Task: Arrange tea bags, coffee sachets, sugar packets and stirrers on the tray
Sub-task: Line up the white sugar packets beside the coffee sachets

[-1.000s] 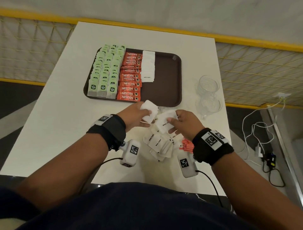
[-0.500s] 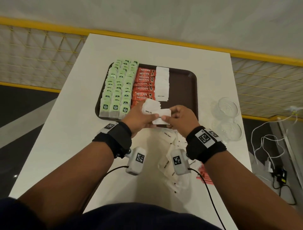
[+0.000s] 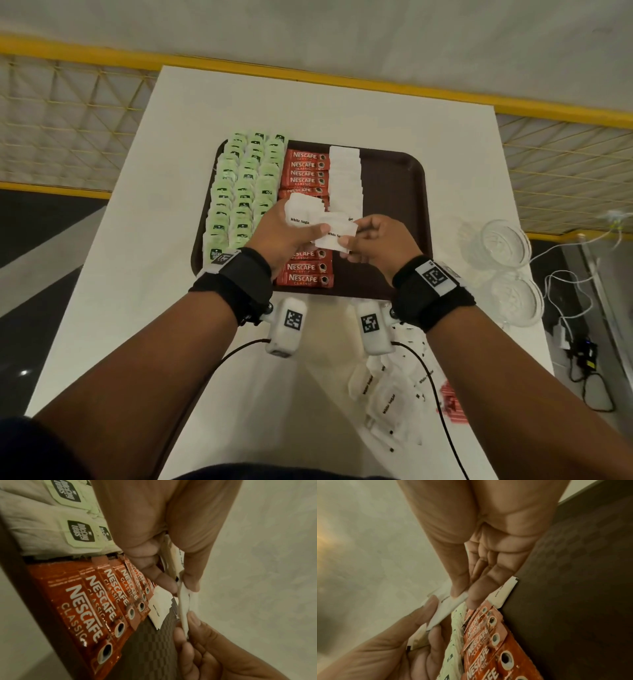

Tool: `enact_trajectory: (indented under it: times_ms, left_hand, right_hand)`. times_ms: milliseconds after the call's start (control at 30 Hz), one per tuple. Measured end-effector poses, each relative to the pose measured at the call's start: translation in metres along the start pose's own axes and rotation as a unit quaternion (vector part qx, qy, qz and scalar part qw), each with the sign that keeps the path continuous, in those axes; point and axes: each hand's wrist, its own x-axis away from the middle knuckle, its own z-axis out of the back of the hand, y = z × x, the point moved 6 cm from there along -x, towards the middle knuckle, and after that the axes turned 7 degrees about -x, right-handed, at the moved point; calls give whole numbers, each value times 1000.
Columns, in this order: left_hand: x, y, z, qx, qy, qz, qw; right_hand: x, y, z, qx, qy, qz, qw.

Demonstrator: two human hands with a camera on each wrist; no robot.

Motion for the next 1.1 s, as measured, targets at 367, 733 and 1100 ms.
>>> enact_trajectory:
  times_ms: [367, 733, 1100]
  left_hand:
    - [-16, -8, 36, 36, 92, 30, 995]
    - [-11, -9, 29, 43, 58, 49, 996]
    - [-9, -13, -6, 15, -6, 57, 998]
  right_hand:
    - [-47, 11, 36, 189, 101, 18, 977]
    - [-57, 2, 35, 313, 157, 44, 936]
    - [-33, -5, 18, 193, 23, 45, 980]
